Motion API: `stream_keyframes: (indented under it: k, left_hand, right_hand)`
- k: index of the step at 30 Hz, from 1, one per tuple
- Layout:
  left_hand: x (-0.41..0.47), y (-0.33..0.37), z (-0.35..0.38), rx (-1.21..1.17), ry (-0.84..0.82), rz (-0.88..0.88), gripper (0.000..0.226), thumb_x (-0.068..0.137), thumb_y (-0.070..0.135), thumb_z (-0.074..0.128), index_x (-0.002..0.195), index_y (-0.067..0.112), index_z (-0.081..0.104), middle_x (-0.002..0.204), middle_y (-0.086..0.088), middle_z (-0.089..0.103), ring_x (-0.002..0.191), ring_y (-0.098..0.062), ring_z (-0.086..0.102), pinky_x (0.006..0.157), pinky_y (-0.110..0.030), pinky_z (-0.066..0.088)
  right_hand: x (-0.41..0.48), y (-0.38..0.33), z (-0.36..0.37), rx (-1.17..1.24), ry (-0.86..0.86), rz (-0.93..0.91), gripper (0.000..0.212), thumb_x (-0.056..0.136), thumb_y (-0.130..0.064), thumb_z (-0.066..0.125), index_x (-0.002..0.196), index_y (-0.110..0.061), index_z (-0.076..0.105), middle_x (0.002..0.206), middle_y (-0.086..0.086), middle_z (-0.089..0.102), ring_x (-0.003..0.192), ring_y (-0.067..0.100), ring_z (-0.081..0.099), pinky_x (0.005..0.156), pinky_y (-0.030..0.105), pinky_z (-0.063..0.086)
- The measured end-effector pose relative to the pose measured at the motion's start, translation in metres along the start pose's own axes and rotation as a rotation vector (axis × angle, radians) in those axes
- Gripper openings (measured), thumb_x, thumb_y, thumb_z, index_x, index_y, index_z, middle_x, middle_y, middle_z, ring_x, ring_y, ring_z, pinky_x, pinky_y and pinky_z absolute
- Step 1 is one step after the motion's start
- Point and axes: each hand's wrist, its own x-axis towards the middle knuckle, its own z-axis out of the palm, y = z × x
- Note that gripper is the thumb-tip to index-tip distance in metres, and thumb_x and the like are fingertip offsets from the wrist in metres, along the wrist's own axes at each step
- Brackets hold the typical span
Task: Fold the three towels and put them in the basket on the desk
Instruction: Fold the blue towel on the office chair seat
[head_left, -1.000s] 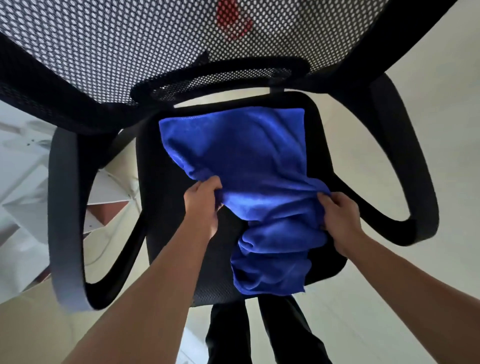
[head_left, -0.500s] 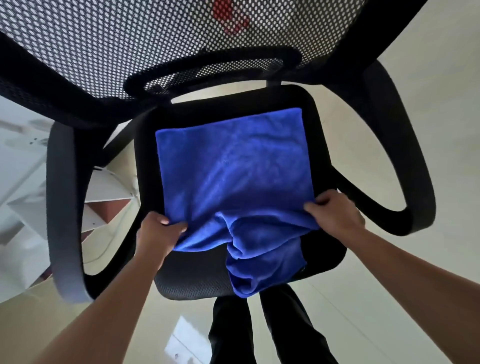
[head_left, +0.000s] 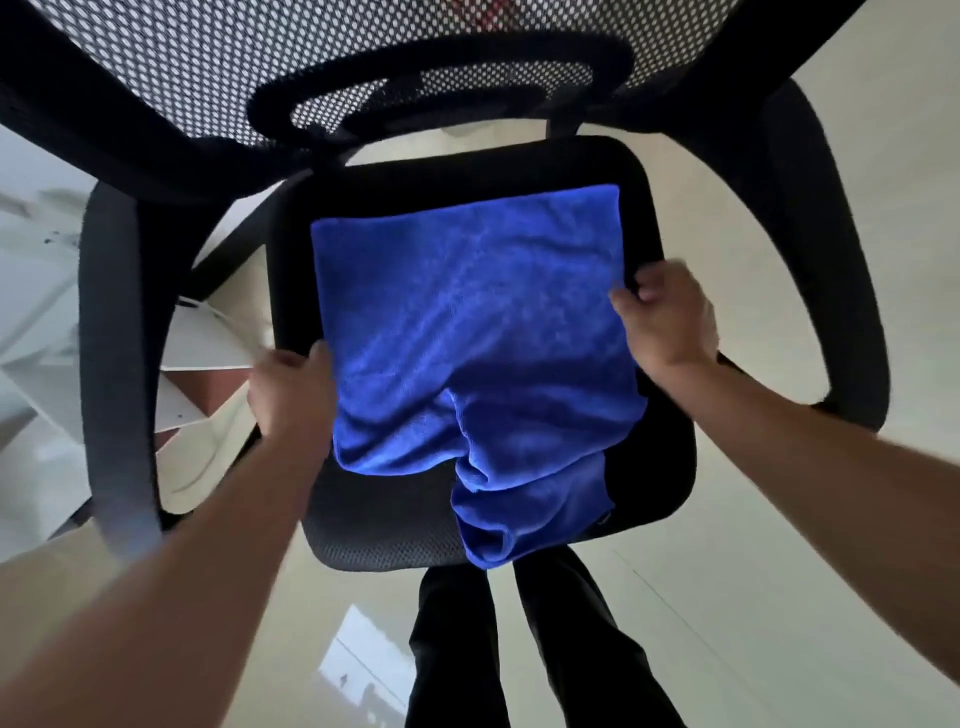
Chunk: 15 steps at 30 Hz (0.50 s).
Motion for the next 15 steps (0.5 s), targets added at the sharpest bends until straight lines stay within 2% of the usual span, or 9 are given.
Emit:
stream_keyframes:
  k: [2,4,5,7,9,11,12,14,15]
  left_hand:
    - [-0.029,-0.031,-0.002,-0.049,-0.046,-0.179,0.042,0.070,0.046,0.052,0.064,0.005,0.056,0.066,-0.024,0.059,0.064,-0.043,0.059,0.064,-0.054,0.054]
    - [-0.065,-0.053,-0.003,-0.194,-0.123,-0.430,0.049,0.075,0.052,0.052,0.069,0.004,0.062,0.060,-0.021,0.058,0.054,-0.037,0.056,0.047,-0.038,0.045]
    - [-0.083,-0.059,-0.001,-0.252,-0.188,-0.536,0.055,0.078,0.056,0.056,0.073,0.002,0.063,0.057,-0.016,0.057,0.048,-0.029,0.053,0.044,-0.029,0.038]
    - [-0.110,-0.064,0.007,-0.335,-0.330,-0.652,0.059,0.079,0.059,0.065,0.078,0.000,0.064,0.061,-0.014,0.061,0.046,-0.023,0.052,0.044,-0.025,0.035]
    - [-0.120,-0.059,0.017,-0.447,-0.413,-0.667,0.044,0.080,0.043,0.073,0.083,0.000,0.062,0.063,-0.014,0.062,0.047,-0.022,0.054,0.043,-0.025,0.039]
    - [-0.115,-0.049,0.026,-0.529,-0.378,-0.629,0.020,0.083,0.018,0.073,0.081,0.004,0.059,0.058,-0.011,0.060,0.042,-0.018,0.054,0.041,-0.022,0.041]
    - [-0.110,-0.043,0.028,-0.536,-0.343,-0.603,0.014,0.083,0.009,0.071,0.080,0.005,0.058,0.059,-0.011,0.060,0.043,-0.017,0.055,0.041,-0.021,0.042]
    - [-0.101,-0.030,0.026,-0.545,-0.293,-0.529,0.006,0.082,0.003,0.065,0.083,0.007,0.060,0.071,-0.010,0.063,0.054,-0.017,0.059,0.047,-0.023,0.047]
    - [-0.095,-0.023,0.023,-0.559,-0.275,-0.494,0.007,0.080,0.002,0.062,0.082,0.008,0.061,0.075,-0.009,0.062,0.060,-0.018,0.059,0.051,-0.025,0.049]
  right_hand:
    - [-0.036,0.026,0.000,0.037,-0.004,0.088,0.027,0.089,-0.043,0.062,0.099,-0.018,0.062,0.091,-0.001,0.062,0.100,0.031,0.062,0.075,0.032,0.038]
    - [-0.074,0.051,0.003,0.098,-0.078,0.242,0.036,0.088,-0.051,0.061,0.088,-0.015,0.064,0.081,-0.002,0.062,0.092,0.032,0.063,0.074,0.032,0.040]
    - [-0.091,0.060,0.006,0.122,-0.131,0.306,0.042,0.087,-0.056,0.060,0.081,-0.015,0.065,0.077,-0.001,0.064,0.087,0.032,0.064,0.074,0.034,0.044]
    - [-0.115,0.072,0.013,0.128,-0.235,0.354,0.051,0.082,-0.066,0.057,0.072,-0.016,0.065,0.071,-0.001,0.067,0.076,0.027,0.064,0.071,0.037,0.049]
    - [-0.123,0.074,0.022,0.118,-0.280,0.338,0.046,0.078,-0.067,0.062,0.072,-0.021,0.064,0.072,-0.009,0.067,0.073,0.019,0.062,0.069,0.036,0.048]
    - [-0.120,0.070,0.028,0.141,-0.305,0.299,0.039,0.079,-0.049,0.072,0.061,-0.019,0.056,0.058,-0.012,0.060,0.063,0.017,0.057,0.064,0.033,0.044]
    - [-0.118,0.066,0.029,0.176,-0.319,0.285,0.042,0.079,-0.038,0.075,0.055,-0.016,0.049,0.049,-0.012,0.052,0.057,0.017,0.051,0.060,0.033,0.040]
    - [-0.113,0.057,0.026,0.294,-0.289,0.292,0.044,0.082,-0.024,0.072,0.053,-0.013,0.041,0.044,-0.010,0.039,0.052,0.015,0.039,0.056,0.032,0.035]
    - [-0.107,0.052,0.022,0.343,-0.239,0.297,0.039,0.083,-0.020,0.069,0.055,-0.009,0.043,0.048,-0.008,0.040,0.052,0.013,0.037,0.055,0.031,0.034]
